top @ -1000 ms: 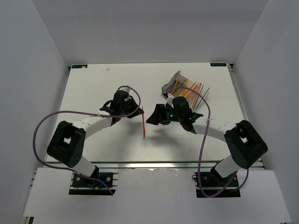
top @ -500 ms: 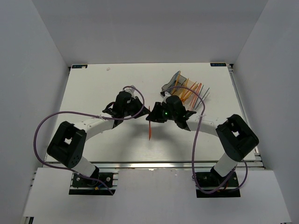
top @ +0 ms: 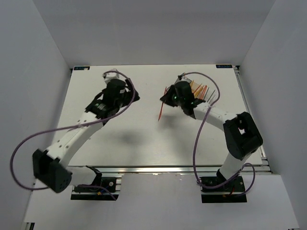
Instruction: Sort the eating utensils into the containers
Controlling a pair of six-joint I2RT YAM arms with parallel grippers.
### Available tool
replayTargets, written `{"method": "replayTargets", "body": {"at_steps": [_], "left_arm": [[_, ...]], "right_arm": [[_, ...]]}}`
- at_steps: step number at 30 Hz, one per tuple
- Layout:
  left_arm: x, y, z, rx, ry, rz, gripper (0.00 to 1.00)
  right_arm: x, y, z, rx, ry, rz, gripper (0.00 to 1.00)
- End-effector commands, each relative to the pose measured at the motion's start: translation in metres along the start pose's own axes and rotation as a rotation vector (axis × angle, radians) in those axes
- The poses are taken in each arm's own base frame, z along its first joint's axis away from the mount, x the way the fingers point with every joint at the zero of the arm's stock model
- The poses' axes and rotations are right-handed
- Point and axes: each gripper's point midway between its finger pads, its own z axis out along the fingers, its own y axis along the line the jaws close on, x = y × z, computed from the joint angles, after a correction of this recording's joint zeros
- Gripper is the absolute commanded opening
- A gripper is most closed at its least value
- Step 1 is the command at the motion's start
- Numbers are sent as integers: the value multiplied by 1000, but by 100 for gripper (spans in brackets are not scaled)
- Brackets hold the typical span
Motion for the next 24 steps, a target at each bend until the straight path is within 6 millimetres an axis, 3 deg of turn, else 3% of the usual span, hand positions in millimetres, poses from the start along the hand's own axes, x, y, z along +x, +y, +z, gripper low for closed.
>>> {"method": "replayTargets", "body": {"at_steps": [1, 3, 4, 6, 7, 8, 10, 11, 13, 14, 16, 18, 24], "left_arm": [[-57, 60, -84, -232, -216, 108, 98], [-47, 78, -94, -254, -216, 157, 98], [-44, 85, -99, -254, -218, 201, 98], [-39, 100, -114, -256, -248, 219, 98], [-22, 116, -109, -285, -224, 256, 98], [-21, 122, -116, -282, -251, 249, 98], [-4, 140, -112, -308, -248, 257, 98], [-5, 141, -116, -293, -272, 241, 98], [-8, 132, -120, -245, -276, 232, 98], [-8, 130, -119, -228, -282, 233, 98], [-3, 123, -115, -186, -262, 247, 98], [4, 123, -107, -192, -219, 270, 98], [12, 117, -100, -160, -181, 290, 98]], "right_arm": [[-78, -37, 15, 186, -187, 30, 0], [-111, -59, 18, 256, -257, 58, 0], [-134, -55, 18, 258, -308, 62, 0], [-159, -81, 25, 354, -374, 65, 0], [-173, -84, 31, 381, -393, 68, 0], [-185, -92, 31, 408, -418, 66, 0], [-196, -107, 39, 462, -443, 45, 0], [-214, -106, 37, 460, -475, 44, 0], [-219, -114, 46, 475, -471, 24, 0], [-233, -111, 45, 467, -495, 22, 0], [-227, -125, 55, 508, -462, 2, 0], [-234, -126, 57, 520, -480, -15, 0], [-228, -146, 68, 567, -472, -44, 0]]}}
